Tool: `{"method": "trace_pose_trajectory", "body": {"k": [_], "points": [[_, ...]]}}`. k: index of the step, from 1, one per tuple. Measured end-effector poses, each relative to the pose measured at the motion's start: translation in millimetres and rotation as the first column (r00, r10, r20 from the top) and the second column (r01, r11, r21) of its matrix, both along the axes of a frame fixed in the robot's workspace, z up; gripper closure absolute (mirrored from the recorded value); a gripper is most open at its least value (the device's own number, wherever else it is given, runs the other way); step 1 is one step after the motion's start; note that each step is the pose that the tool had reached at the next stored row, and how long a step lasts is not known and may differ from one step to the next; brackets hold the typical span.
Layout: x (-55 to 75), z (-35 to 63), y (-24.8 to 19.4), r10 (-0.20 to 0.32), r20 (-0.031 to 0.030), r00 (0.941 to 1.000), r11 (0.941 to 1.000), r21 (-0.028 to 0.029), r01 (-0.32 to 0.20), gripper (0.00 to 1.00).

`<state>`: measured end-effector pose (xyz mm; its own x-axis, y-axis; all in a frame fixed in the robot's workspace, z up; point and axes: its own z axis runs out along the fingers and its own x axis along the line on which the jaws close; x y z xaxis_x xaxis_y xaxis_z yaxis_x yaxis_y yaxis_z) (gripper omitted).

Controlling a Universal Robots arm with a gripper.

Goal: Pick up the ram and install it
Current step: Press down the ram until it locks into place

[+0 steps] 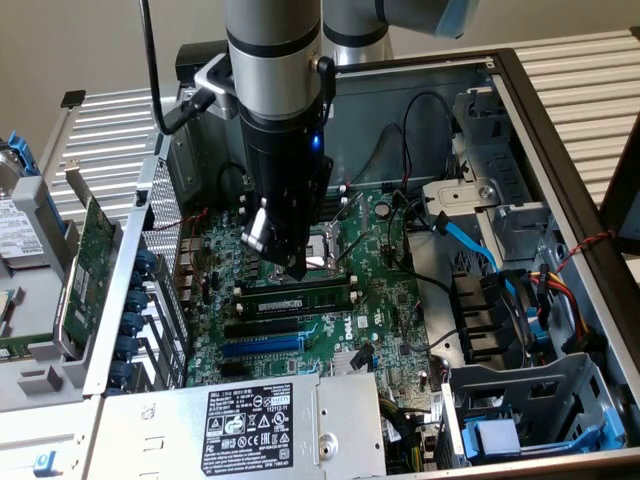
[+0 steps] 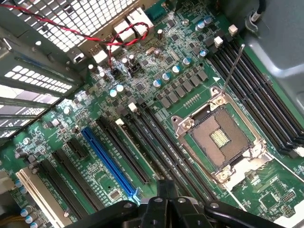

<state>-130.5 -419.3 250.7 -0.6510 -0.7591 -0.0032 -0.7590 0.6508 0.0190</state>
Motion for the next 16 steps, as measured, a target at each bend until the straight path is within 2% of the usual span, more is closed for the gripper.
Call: {"method": "trace_pose_trajectory", "body": {"k": [7, 16], "points": [[0.0, 0.4, 0.0, -0.079, -0.0019, 0.9969, 0.9969, -0.0001, 0.079, 0.9], [0.0, 0.8, 0.0, -0.176, -0.0054, 0.9844, 0.9845, -0.0007, 0.176, 0.9]]}}
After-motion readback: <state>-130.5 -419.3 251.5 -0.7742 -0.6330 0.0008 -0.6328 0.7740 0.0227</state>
